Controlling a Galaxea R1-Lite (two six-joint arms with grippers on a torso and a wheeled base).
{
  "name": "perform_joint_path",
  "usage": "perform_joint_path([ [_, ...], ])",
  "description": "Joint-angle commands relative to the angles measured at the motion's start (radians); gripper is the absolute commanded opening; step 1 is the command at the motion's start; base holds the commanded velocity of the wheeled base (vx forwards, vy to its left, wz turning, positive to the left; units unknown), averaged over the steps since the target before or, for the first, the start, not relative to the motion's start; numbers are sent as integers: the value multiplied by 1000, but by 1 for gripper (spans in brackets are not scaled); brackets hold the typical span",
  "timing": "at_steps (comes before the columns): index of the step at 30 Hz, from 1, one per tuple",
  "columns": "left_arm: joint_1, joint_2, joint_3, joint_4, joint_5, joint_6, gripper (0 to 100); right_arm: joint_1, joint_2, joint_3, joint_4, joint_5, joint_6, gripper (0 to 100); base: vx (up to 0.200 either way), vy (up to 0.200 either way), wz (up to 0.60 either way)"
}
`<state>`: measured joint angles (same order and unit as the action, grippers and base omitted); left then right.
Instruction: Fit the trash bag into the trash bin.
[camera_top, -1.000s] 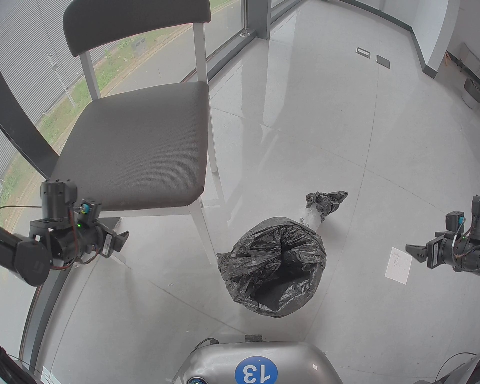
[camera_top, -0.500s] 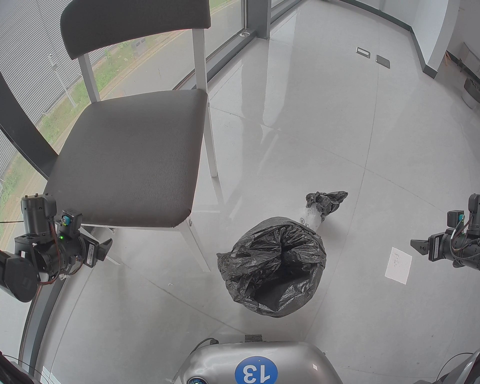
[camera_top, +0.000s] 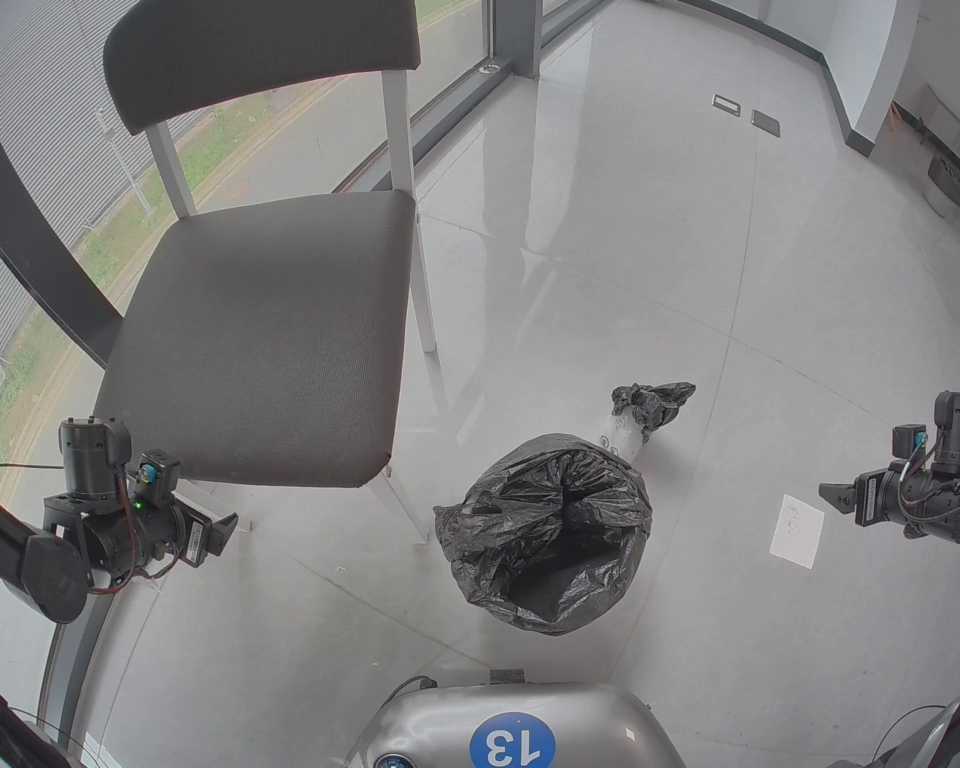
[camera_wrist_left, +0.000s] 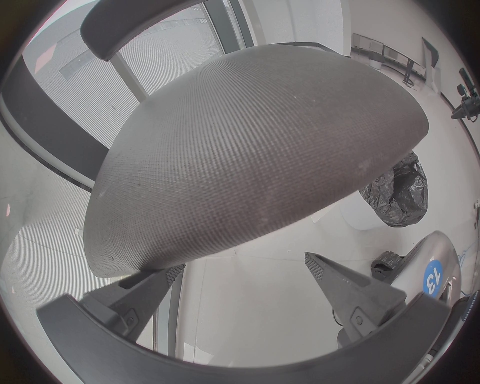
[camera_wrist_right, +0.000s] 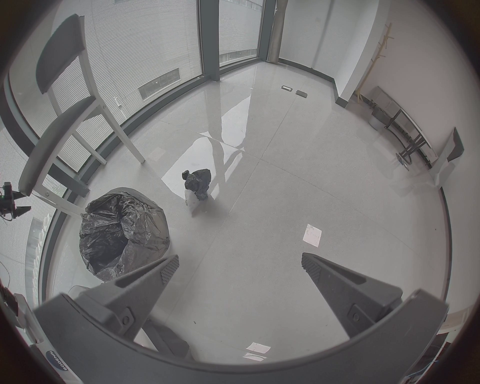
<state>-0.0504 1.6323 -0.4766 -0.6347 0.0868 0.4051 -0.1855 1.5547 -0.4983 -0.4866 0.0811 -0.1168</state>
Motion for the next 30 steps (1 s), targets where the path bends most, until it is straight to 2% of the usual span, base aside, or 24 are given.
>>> perform_joint_path([
  [1, -2, 12, 19, 7, 1, -2, 100, 0, -2, 1, 0, 0, 0, 100, 0, 0, 0],
  [9, 12, 14, 29, 6, 4, 6, 100, -2, -11, 1, 3, 0, 5, 100, 0, 0, 0],
  [12, 52, -29, 30, 6, 4, 20, 100, -14, -1, 0, 0, 0, 5, 100, 0, 0, 0],
  [16, 124, -112, 35, 3, -6, 95, 100, -23, 31, -22, -4, 0, 5, 100, 0, 0, 0],
  [17, 124, -112, 35, 3, -6, 95, 100, -23, 31, -22, -4, 0, 5, 100, 0, 0, 0],
  [19, 192, -169, 50, -8, -15, 112, 100, -25, 58, -49, -6, 0, 5, 100, 0, 0, 0],
  [21, 211, -184, 62, -10, -27, 101, 100, -32, 74, -72, -7, 0, 5, 100, 0, 0, 0],
  [25, 190, -193, 101, -16, -32, 44, 100, -45, 123, -121, -7, 0, 3, 100, 0, 0, 0],
  [30, 167, -187, 93, -16, -33, 38, 100, -49, 165, -155, -7, 0, 5, 100, 0, 0, 0],
])
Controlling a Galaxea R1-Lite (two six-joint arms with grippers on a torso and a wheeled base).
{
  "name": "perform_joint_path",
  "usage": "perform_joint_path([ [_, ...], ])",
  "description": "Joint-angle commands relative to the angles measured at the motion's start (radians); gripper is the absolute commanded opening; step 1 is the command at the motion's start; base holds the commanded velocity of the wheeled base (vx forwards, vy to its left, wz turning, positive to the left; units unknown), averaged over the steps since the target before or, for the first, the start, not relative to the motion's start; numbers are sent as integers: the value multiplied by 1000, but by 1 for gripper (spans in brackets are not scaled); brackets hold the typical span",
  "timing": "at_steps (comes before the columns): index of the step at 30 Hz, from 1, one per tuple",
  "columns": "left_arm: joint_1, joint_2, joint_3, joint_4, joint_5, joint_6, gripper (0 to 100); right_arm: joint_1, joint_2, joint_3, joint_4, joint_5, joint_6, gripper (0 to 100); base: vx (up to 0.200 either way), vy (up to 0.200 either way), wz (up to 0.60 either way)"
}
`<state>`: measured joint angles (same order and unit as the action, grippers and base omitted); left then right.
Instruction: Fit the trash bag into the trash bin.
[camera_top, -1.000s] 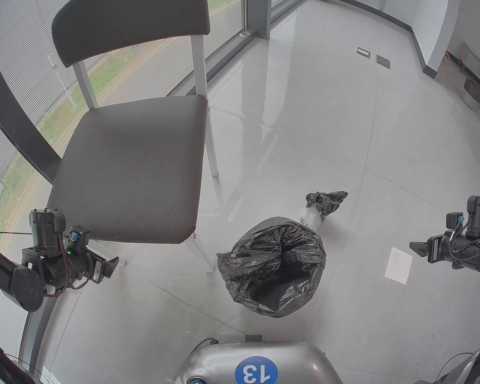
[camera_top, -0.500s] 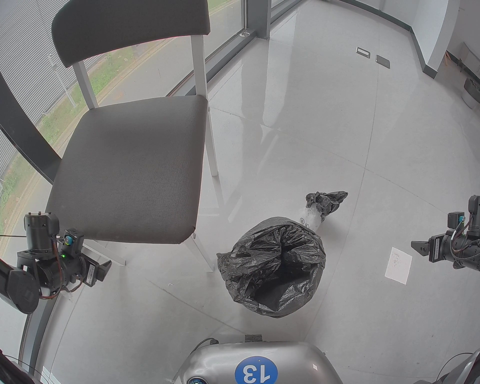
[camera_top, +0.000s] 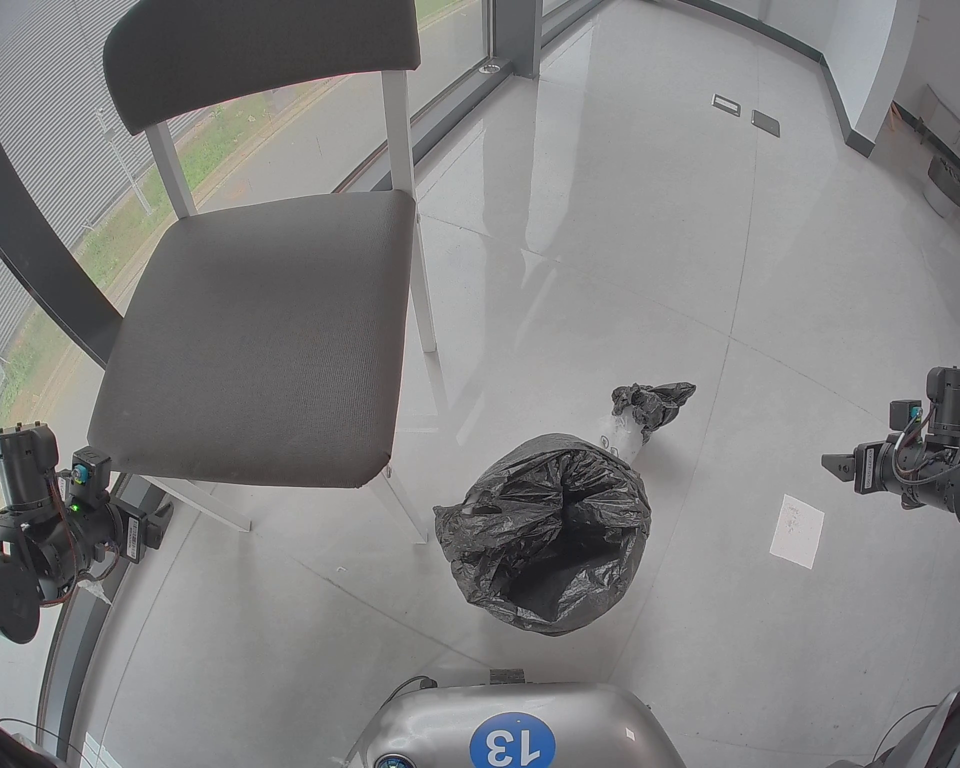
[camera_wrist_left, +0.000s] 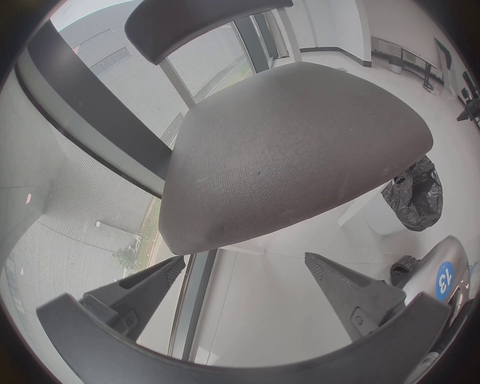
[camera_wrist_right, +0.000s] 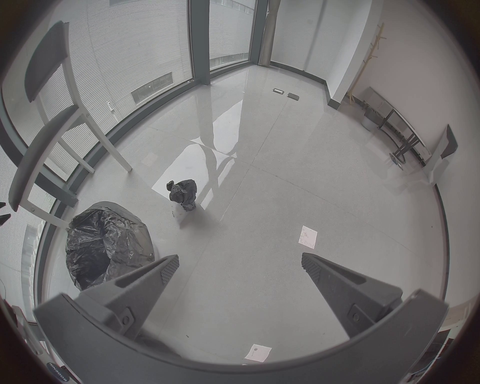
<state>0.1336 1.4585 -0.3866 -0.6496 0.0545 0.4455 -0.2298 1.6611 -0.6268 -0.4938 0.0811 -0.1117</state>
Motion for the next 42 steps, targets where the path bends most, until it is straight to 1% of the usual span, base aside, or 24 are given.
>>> perform_joint_path([
  [1, -20, -14, 3, -2, -1, -2, 100, -5, 60, -28, -2, 2, 0, 100, 0, 0, 0],
  [3, -66, -9, 3, -2, -1, -10, 100, 0, 89, -45, -6, 5, 0, 100, 0, 0, 0],
  [6, -108, -7, -9, -1, -1, -45, 100, 3, 117, -71, -12, 26, 3, 100, 0, 0, 0],
  [9, -118, 5, -31, -1, 1, -70, 100, 4, 135, -93, -14, 31, 15, 100, 0, 0, 0],
  [10, -129, 20, -61, -1, 1, -85, 100, 10, 163, -123, -12, 32, 35, 100, 0, 0, 0],
  [13, -144, 26, -84, -1, 1, -93, 100, 12, 195, -160, -14, 36, 47, 100, 0, 0, 0],
  [14, -155, 33, -100, -1, 4, -96, 100, 12, 227, -203, -12, 39, 60, 100, 0, 0, 0],
  [17, -160, 33, -106, -1, 4, -97, 100, 13, 252, -237, -11, 40, 64, 100, 0, 0, 0],
  [21, -166, 33, -110, -2, 1, -97, 100, 21, 321, -323, -14, 105, 73, 100, 0, 0, 0],
  [22, -166, 33, -110, -2, 1, -97, 100, 21, 321, -323, -14, 105, 73, 100, 0, 0, 0],
  [23, -164, 33, -112, -2, 1, -97, 100, 29, 352, -363, -15, 135, 83, 100, 0, 0, 0],
  [25, -164, 33, -113, -2, 2, -99, 100, 44, 387, -404, -22, 158, 104, 100, 0, 0, 0],
  [26, -164, 33, -113, -2, 2, -99, 100, 44, 387, -404, -22, 158, 104, 100, 0, 0, 0],
  [28, -161, 31, -115, -4, 2, -99, 100, 76, 444, -450, -65, 175, 138, 100, 0, 0, 0],
  [32, -160, 33, -115, -27, 4, -99, 100, 98, 522, -505, -189, 184, 159, 100, 0, 0, 0],
  [34, -158, 31, -123, -39, 4, -99, 100, 107, 559, -545, -224, 201, 164, 100, 0, 0, 0],
  [38, -149, 14, -130, -41, 7, -113, 100, 132, 602, -607, -215, 217, 170, 100, 0, 0, 0],
  [42, -115, -9, -127, -36, 8, -117, 100, 161, 632, -613, -209, 217, 170, 100, 0, 0, 0],
])
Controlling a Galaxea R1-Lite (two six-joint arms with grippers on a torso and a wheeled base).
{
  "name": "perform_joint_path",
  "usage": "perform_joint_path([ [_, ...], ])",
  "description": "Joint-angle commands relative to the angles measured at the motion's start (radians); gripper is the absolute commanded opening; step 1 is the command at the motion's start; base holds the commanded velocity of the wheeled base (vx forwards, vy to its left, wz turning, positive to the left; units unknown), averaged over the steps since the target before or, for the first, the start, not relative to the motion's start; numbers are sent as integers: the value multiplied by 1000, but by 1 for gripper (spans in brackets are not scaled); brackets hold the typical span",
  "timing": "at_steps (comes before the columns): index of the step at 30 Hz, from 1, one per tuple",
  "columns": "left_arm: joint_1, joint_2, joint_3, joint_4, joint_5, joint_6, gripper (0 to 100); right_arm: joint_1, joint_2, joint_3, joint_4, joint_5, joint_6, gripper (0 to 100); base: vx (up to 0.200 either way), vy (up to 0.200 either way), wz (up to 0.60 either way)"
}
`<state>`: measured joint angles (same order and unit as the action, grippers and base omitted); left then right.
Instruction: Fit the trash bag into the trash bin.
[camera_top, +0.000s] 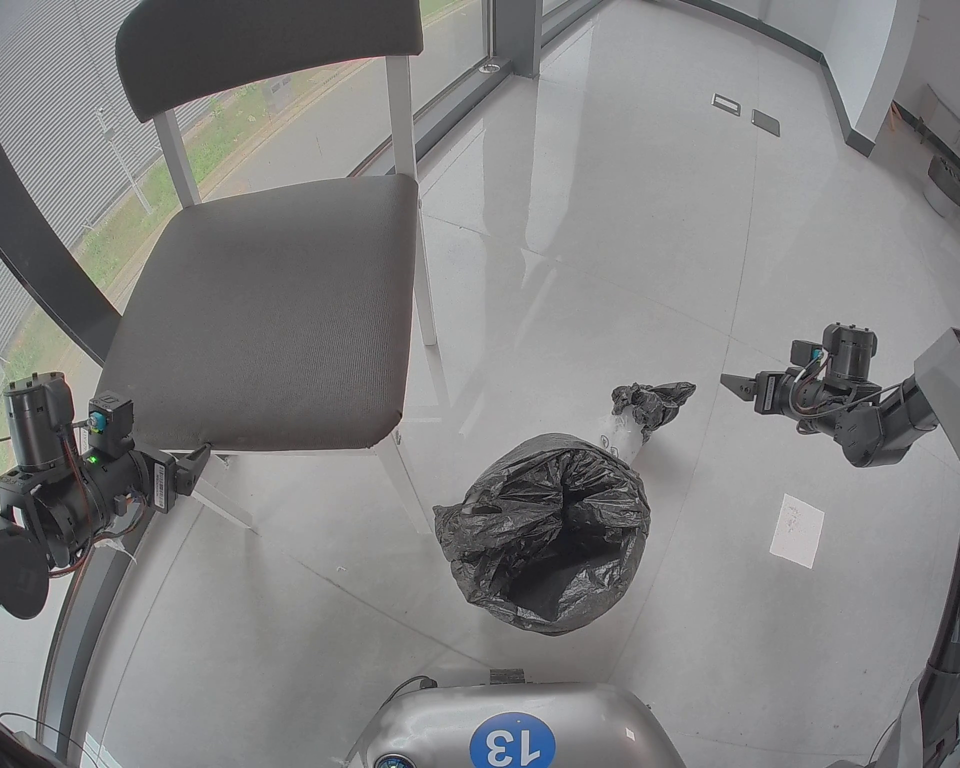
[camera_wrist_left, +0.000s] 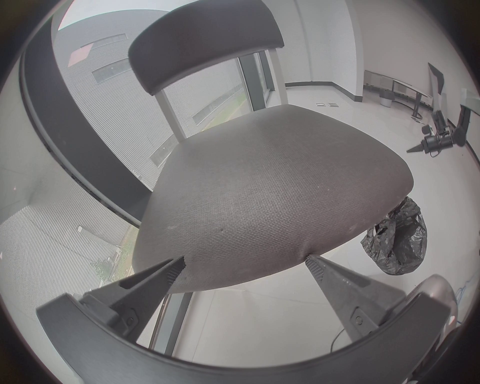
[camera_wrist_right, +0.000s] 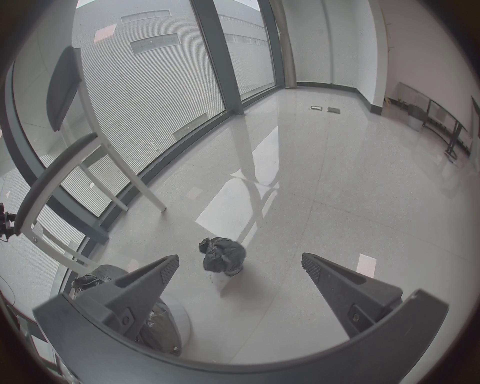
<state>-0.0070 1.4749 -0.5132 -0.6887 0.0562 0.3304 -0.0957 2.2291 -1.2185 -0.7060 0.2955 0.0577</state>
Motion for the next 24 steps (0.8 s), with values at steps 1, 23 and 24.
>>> perform_joint_path([
  [1, 38, -30, -1, 5, 7, -1, 100, 31, 73, -21, 10, 2, 1, 100, 0, 0, 0],
  [23, 140, -31, -42, 12, -4, 30, 100, 36, 86, -36, 43, 2, -1, 100, 0, 0, 0],
  [24, 157, -31, -59, 11, -6, 25, 100, 36, 86, -44, 43, 2, -1, 100, 0, 0, 0],
])
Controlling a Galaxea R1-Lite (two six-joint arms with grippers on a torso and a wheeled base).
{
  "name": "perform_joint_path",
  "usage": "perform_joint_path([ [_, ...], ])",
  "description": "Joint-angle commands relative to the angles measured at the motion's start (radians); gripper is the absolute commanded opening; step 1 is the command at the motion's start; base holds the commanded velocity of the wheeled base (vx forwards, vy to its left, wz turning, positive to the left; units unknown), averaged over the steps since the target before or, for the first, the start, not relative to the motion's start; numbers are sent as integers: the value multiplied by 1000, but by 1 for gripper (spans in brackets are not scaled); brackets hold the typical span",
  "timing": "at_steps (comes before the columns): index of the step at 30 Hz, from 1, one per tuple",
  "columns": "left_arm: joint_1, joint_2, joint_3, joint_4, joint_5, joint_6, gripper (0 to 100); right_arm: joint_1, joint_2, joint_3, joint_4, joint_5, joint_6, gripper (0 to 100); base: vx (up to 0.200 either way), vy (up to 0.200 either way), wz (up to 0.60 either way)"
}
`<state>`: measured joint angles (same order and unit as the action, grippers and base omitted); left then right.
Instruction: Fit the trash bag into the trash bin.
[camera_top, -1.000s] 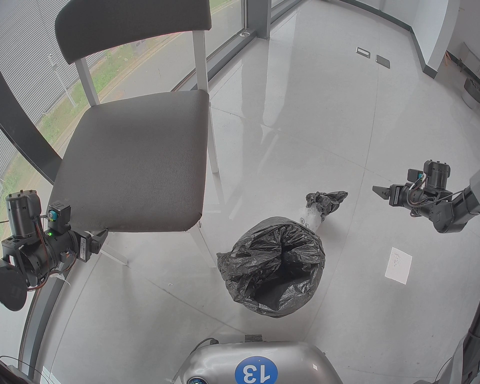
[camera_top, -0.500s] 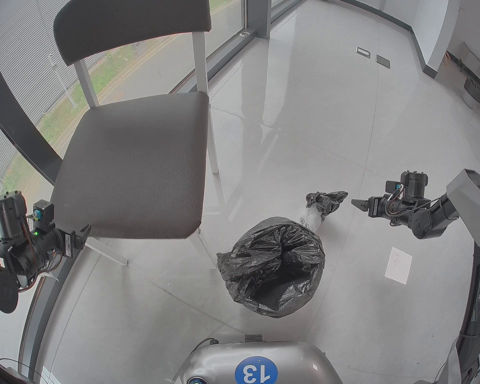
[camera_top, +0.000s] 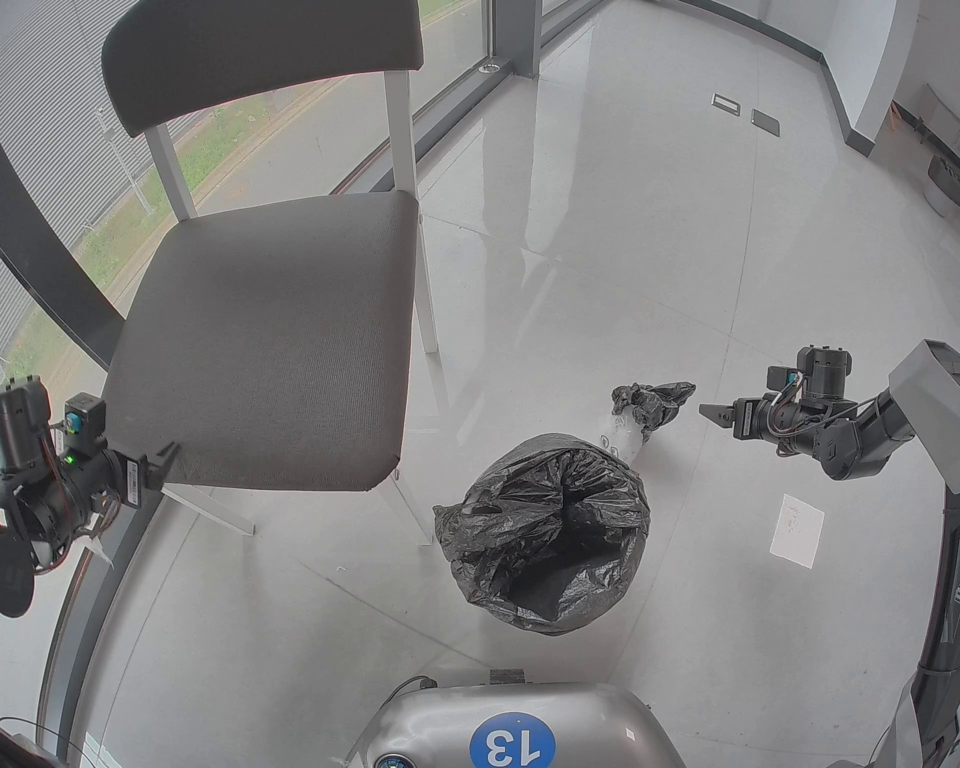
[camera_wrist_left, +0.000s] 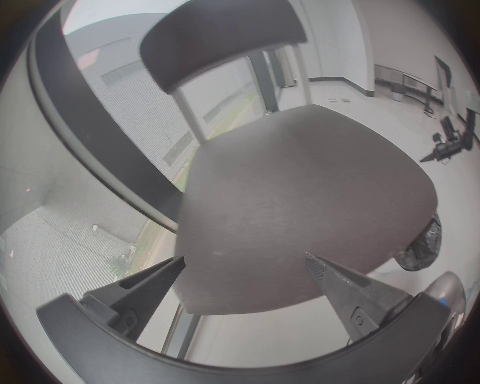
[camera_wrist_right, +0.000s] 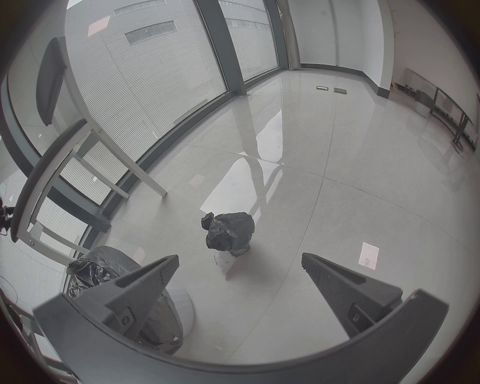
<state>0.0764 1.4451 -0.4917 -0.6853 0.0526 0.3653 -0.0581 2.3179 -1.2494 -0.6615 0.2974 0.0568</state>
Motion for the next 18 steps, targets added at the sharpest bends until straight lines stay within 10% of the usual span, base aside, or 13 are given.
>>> perform_joint_path([
  [1, 86, -2, -91, 7, -2, -14, 100, -2, 2, -24, -1, 0, 0, 100, 0, 0, 0],
  [18, 68, -26, -97, 0, -2, -55, 100, 24, 164, -266, 3, 0, 0, 100, 0, 0, 0],
])
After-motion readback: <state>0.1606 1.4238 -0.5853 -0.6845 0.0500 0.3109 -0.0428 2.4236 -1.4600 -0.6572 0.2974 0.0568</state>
